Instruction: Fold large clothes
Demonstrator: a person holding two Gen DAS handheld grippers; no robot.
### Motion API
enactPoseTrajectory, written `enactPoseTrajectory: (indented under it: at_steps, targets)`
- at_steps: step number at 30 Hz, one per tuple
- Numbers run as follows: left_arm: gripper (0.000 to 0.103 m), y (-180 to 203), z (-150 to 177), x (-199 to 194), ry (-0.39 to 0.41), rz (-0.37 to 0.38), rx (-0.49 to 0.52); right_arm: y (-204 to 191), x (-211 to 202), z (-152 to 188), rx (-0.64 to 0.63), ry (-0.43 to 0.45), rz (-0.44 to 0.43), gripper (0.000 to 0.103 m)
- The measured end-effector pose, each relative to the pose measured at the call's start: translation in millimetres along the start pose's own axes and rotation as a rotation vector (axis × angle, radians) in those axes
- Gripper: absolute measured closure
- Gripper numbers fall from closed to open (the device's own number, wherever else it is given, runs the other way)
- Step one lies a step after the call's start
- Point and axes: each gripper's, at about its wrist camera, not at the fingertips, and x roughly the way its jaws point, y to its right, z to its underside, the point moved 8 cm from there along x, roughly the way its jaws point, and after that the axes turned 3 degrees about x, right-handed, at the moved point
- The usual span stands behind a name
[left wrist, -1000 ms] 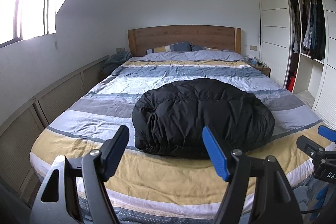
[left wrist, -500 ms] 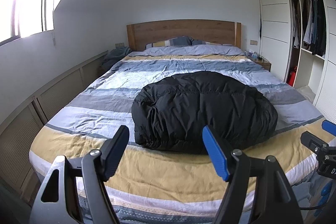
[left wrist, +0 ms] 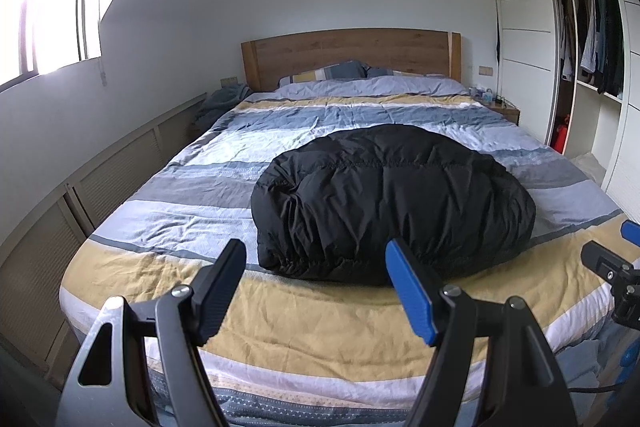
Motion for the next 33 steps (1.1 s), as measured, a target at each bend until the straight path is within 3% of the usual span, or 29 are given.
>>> enactPoseTrajectory:
  at_steps: [33]
  targets:
    - [0.032, -13, 16, 21, -0.05, -0.005, -0.014, 12, 8, 0, -0.004, -0.009, 0.037, 0.0]
